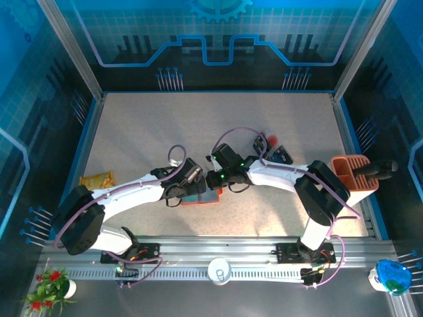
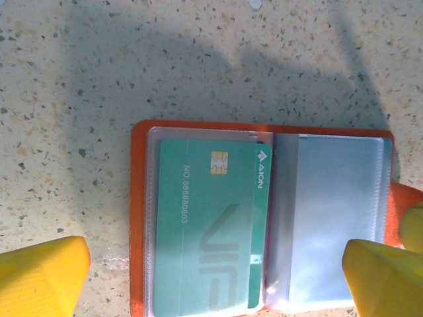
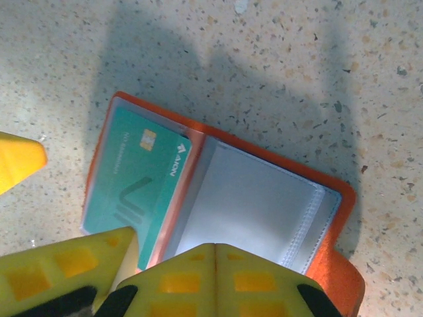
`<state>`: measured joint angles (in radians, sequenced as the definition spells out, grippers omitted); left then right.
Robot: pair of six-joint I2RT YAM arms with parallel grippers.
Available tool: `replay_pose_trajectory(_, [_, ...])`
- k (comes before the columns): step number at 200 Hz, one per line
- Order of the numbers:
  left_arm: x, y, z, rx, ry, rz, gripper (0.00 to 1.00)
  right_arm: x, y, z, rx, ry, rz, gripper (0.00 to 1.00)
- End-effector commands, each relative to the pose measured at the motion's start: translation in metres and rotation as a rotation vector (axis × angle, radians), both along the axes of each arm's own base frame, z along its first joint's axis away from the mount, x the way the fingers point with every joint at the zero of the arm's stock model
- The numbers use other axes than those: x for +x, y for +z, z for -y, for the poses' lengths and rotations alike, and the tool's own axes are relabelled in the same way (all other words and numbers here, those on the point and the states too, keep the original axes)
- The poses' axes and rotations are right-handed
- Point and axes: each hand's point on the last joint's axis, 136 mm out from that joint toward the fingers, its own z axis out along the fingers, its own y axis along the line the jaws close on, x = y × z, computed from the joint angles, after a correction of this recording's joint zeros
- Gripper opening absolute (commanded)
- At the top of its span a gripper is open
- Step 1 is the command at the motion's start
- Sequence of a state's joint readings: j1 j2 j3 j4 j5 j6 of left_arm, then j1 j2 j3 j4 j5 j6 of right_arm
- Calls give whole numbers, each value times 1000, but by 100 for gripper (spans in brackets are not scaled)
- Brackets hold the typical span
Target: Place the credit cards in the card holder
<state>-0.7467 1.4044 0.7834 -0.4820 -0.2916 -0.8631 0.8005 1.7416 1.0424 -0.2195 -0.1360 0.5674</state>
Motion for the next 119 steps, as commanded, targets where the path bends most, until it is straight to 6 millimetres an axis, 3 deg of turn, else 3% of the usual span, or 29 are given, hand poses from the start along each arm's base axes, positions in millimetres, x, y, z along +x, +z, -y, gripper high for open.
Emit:
replay_pose_trajectory(1, [2,-2,2,18,0,1,99,13,-5,3,-14,-9,2,0])
replay_pose_trajectory(65, [3,-9,5,31,-22,-8,99,18,-28,14,-42,-27,-45,0])
replay_pose_trajectory(119, [7,-15,11,46,-42,-25,99,10,-46,1,2,-3,-122,0])
